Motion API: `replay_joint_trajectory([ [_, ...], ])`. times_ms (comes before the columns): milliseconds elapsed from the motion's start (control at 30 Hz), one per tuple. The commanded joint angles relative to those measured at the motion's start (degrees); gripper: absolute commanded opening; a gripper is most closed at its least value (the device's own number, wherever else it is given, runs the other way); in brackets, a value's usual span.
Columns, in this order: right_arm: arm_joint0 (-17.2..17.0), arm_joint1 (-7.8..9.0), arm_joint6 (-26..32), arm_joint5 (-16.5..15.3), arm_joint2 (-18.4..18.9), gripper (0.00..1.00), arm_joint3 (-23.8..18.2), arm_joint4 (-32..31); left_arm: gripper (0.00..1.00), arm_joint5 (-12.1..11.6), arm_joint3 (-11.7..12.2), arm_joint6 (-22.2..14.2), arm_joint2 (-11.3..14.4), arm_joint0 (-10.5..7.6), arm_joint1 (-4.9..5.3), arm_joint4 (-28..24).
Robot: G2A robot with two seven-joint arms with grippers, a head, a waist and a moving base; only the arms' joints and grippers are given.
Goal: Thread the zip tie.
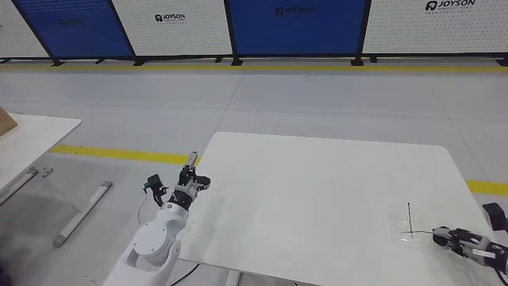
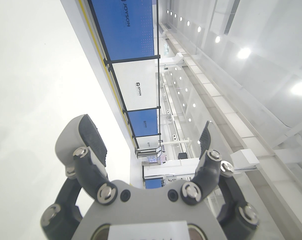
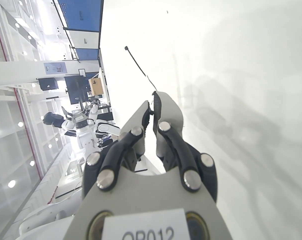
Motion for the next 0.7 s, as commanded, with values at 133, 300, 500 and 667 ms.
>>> replay_joint_trajectory([
  [133,-0.2,0.22,-0.6,-0.9,-0.1,0.00,0.0,0.6,1.00,0.0,0.0,0.0,0.0,0.00,0.00,0.0],
  [300,-2.9,0.47,-1.4,-3.3,2.0,0.00,-2.7,3.4,1.00,0.0,0.0,0.0,0.0,0.00,0.00,0.0],
  [500,-8.1,0.36,-1.8,-7.5,6.9,0.00,-5.4,14.5,1.00,0.0,0.0,0.0,0.0,0.00,0.00,0.0],
  [667,-8.7,0.39,0.4,-7.7,7.6,0.00,-4.8,18.0,1.00,0.0,0.0,0.0,0.0,0.00,0.00,0.0],
])
